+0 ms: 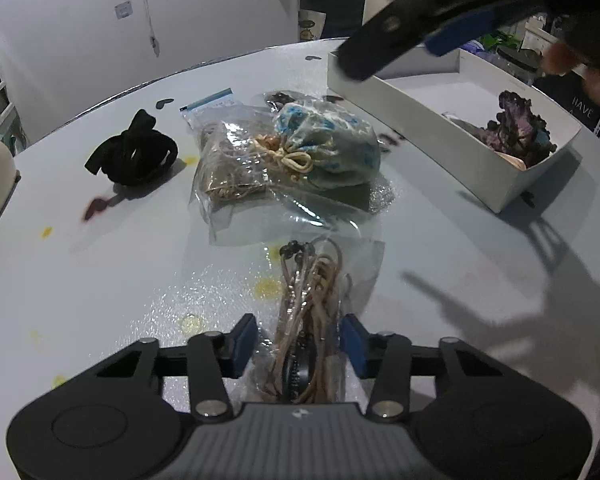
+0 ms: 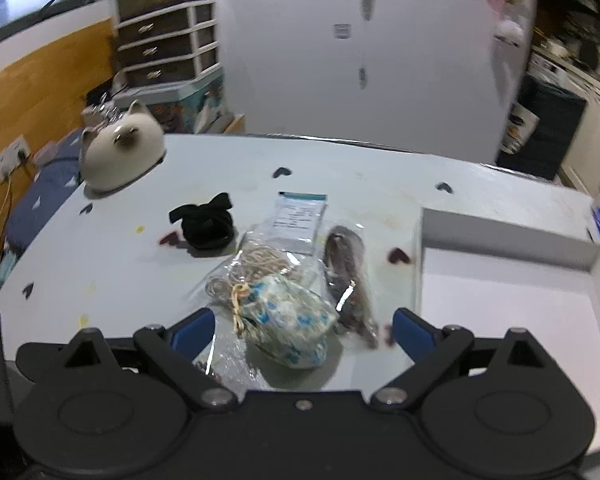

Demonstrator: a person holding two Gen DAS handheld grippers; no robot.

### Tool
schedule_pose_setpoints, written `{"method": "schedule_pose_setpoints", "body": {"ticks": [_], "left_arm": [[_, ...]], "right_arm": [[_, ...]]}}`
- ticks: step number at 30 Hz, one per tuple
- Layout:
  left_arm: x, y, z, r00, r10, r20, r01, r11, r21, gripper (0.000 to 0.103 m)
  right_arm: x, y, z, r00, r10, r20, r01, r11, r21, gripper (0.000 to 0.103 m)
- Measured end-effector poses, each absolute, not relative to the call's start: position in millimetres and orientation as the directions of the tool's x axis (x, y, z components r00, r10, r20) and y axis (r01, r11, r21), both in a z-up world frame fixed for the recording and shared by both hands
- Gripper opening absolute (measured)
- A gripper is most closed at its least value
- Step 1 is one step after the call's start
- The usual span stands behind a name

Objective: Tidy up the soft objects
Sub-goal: 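Grasp the bag of brown cords with the left gripper while the right grasps the blue-floral pouch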

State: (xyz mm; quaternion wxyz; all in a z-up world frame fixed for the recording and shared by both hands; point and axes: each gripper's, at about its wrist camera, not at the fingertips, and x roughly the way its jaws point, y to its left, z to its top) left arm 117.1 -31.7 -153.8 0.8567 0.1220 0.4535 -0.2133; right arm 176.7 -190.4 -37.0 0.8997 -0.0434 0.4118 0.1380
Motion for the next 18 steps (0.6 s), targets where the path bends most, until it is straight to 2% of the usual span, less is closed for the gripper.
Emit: {"method": "schedule_pose_setpoints", "body": {"ticks": [3, 7, 18], "left_arm": [[116, -25, -152, 0.484, -0.267, -0.833, 0.454, 0.891, -0.022, 0.034], [113, -10, -149, 0.472, -0.270, -0.840, 0.400, 0.914, -0.069, 0.030], [108, 30, -140, 0.476, -0.277, -0.835, 0.243, 0.954, -0.178, 0.029]], "right_arm": [[188, -180, -44, 0.597, 0.237, -0.767, -0.334, 0.942, 0.031, 0.095], [204, -168, -61, 0.562, 0.232, -0.794, -0.364, 0.931, 0.015, 0.095], [235, -161, -104, 0.473, 0.202, -0.858, -0.346, 0.938, 0.030, 0.083]]}}
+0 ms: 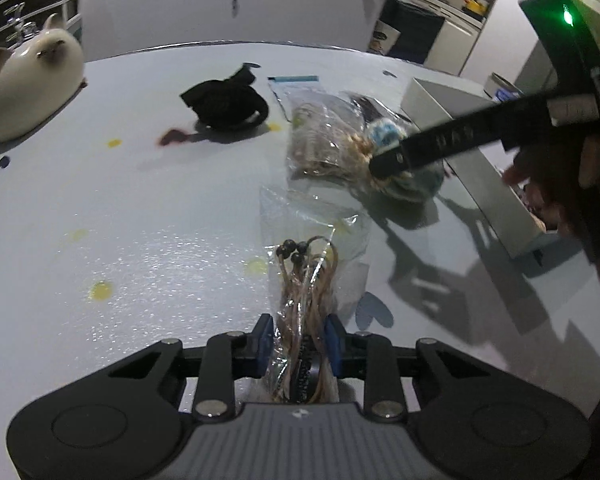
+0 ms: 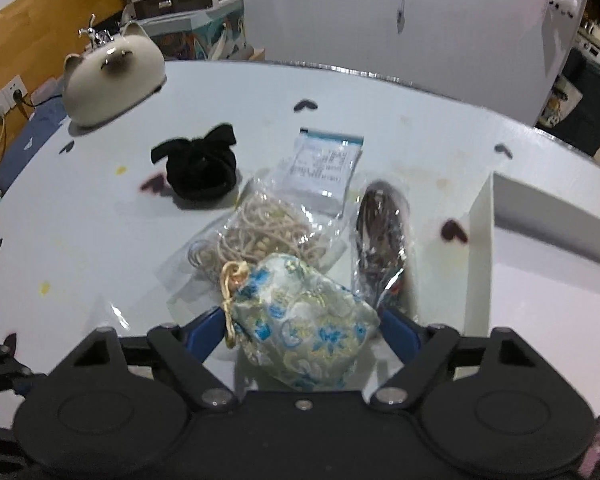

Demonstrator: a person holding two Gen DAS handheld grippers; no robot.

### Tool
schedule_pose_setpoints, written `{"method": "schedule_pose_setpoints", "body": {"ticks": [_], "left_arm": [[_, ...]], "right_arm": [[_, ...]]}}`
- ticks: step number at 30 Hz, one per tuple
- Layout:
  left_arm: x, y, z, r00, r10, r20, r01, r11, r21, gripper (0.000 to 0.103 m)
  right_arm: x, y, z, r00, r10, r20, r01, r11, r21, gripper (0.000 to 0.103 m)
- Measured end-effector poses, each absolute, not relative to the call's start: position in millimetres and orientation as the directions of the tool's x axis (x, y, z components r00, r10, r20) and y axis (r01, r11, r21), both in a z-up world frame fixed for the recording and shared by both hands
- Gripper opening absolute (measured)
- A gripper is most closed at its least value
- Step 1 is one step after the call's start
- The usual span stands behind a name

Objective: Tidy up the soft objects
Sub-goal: 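Grasp the bag of brown cords with the left gripper while the right grasps the blue-floral pouch, then lift both bags and carry them over the white tray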

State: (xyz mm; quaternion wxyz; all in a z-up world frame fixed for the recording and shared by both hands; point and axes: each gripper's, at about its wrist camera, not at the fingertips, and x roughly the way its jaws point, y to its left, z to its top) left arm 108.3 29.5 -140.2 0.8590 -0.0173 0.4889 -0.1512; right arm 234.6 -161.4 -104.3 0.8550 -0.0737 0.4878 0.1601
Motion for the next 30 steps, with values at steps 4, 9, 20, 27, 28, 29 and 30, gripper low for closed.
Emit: {"method": "schedule_pose_setpoints", "body": {"ticks": [4, 9, 20, 27, 28, 29, 30], "left_arm": [[108, 34, -135, 0.489, -0.280, -0.826, 0.217, 0.956, -0.196, 0.029], [105, 37, -131, 0.501, -0.281, -0.819, 0.196, 0.958, -0.209, 0.029], [101, 40, -114, 0.537, -0.286, -0.794, 0.109, 0.956, -0.271, 0.028], [101, 22, -88, 0.575, -0.289, -0.765, 0.092, 0.953, -0.290, 0.028], [103, 18, -84, 0.582, -0.291, -0.760, 0.091, 0.951, -0.295, 0.028], [106, 13, -79, 0.590, -0.295, -0.752, 0.090, 0.949, -0.302, 0.028], [109, 9, -75, 0.596, -0.299, -0.745, 0.090, 0.947, -0.308, 0.028]], "right_arm": [[231, -157, -109, 0.464, 0.213, -0.860, -0.352, 0.935, 0.042, 0.060], [219, -154, -106, 0.475, 0.203, -0.856, -0.350, 0.936, 0.028, 0.038], [169, -170, -78, 0.494, 0.261, -0.829, -0.301, 0.946, 0.119, 0.029], [143, -198, -58, 0.533, 0.279, -0.799, -0.251, 0.954, 0.166, 0.029], [141, -205, -53, 0.543, 0.281, -0.791, -0.243, 0.955, 0.173, 0.029], [139, -210, -49, 0.552, 0.284, -0.784, -0.237, 0.955, 0.179, 0.029], [138, -218, -44, 0.565, 0.285, -0.775, -0.227, 0.956, 0.185, 0.029]]}}
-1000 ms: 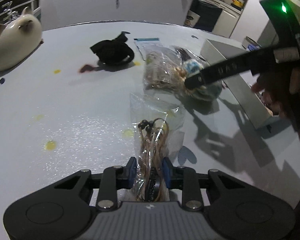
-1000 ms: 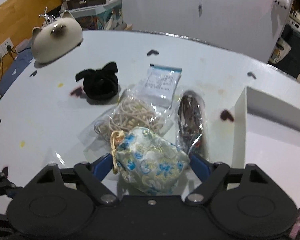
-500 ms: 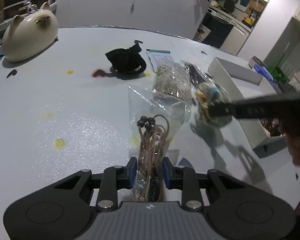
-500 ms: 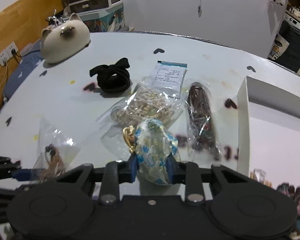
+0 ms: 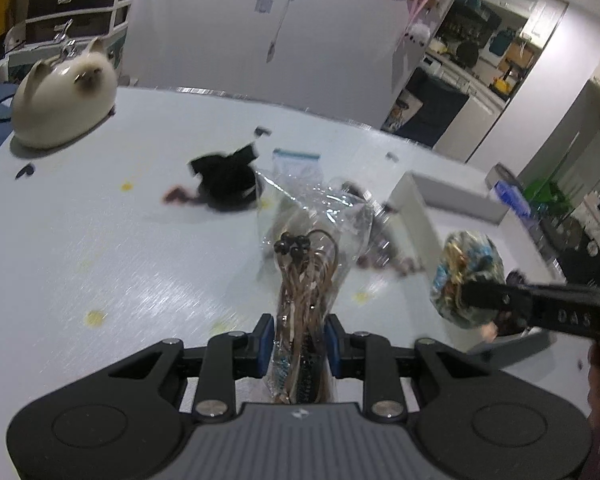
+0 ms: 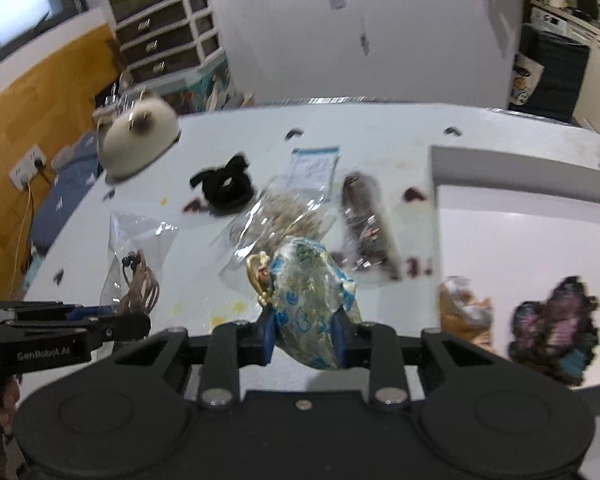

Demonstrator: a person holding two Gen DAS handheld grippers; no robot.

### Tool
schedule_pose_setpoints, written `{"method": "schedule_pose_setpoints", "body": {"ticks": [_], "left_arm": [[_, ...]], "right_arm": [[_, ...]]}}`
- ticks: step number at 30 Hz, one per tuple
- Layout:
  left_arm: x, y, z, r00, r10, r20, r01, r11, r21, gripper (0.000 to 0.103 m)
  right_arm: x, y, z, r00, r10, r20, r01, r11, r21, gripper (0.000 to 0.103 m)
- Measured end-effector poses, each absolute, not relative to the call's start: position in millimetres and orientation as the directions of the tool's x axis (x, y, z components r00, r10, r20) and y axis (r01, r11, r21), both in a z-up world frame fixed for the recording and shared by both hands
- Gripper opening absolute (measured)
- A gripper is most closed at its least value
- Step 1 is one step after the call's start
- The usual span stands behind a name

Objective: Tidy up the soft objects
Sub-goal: 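Lift both bags and carry them over the white tray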

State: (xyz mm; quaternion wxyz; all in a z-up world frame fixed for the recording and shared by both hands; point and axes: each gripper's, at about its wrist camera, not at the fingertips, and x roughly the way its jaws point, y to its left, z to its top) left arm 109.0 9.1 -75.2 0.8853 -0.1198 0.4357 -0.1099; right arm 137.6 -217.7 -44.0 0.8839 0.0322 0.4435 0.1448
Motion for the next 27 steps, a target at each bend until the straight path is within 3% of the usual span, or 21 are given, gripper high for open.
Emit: {"method": "schedule_pose_setpoints", "body": {"ticks": [11, 27], "left_arm": [[146, -67, -31, 0.670, -0.330, -0.665, 0.101, 0.928, -0.358, 0.028], [192, -174, -22, 0.660, -0.311, -0.684, 0.100, 0.939, -0.330, 0.028]], "right_arm": [[132, -302, -2, 0.664, 0.255, -0.703, -0.162, 0.967, 0.198, 0.029], [147, -423, -4, 0.675, 0.226, -0.702, -0.096, 0.971, 0.220, 0.029]]}}
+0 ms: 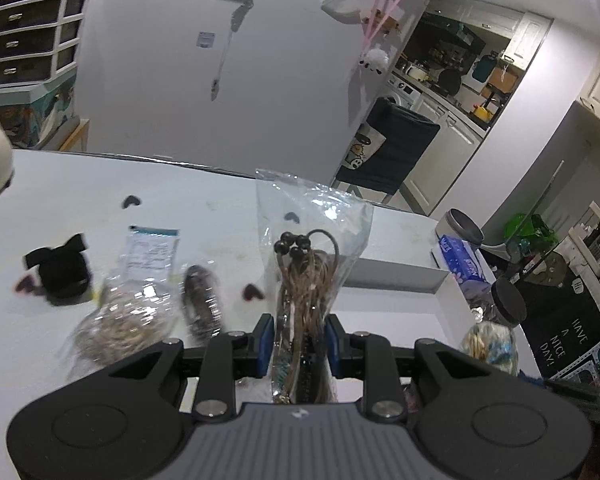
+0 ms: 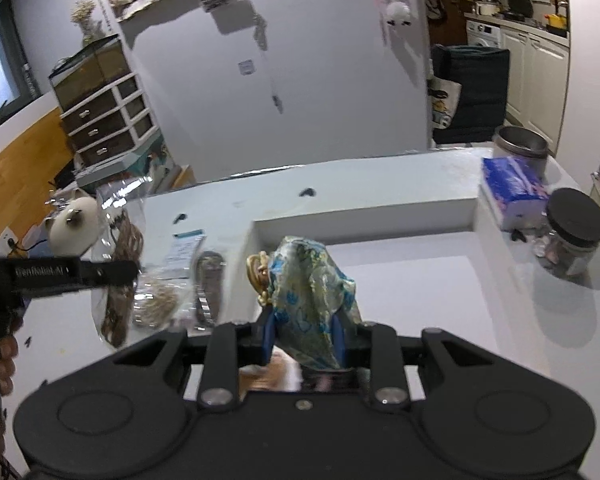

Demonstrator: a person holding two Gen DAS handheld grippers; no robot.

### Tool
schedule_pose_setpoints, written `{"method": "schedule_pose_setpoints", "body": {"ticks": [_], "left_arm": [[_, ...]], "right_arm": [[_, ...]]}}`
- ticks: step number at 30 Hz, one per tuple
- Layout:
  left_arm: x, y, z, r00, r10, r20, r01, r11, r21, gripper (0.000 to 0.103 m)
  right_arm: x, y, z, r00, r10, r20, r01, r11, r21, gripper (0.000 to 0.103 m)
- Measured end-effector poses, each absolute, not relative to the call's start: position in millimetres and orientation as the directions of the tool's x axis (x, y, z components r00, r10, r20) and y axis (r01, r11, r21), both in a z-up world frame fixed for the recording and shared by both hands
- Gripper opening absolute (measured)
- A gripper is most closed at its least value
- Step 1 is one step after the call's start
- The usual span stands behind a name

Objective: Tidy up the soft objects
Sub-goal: 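Lift both bags and carry them over the white tray, then lower both bags into the tray and open both grippers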

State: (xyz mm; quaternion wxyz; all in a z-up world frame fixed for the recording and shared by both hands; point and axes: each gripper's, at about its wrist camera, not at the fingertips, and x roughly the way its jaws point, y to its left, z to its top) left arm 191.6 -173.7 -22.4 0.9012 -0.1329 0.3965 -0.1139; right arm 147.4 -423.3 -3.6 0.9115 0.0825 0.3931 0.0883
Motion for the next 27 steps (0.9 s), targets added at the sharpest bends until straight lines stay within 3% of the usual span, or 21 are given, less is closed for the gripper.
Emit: {"method": "schedule_pose_setpoints", "body": {"ticks": [11, 23, 26, 27], "left_arm": [[255, -235, -53, 0.583, -0.349, -0.733, 0.095, 0.926, -0.365, 0.029], [312, -260, -120, 0.473, -0.253, -0.844, 0.006, 0.959, -0.284, 0.029], [315, -262, -127, 0.470, -0.221, -0.855, 0.007, 0.969, -0.247, 0.032], [314, -262, -128, 0.471, -0.217, -0.855, 0.009, 0.970, -0.241, 0.039]], "right_arm": [[150, -494, -19, 0.652, 0.174, -0.738, -0.025, 0.978, 0.209, 0.030], [157, -533, -39, 0.605, 0.135, -0.785, 0.038, 0.979, 0.198, 0.030], [162, -534, -45, 0.585, 0.127, -0.801, 0.040, 0.982, 0.185, 0.030], [163, -534, -49, 0.576, 0.122, -0.808, 0.043, 0.983, 0.179, 0.030]]}}
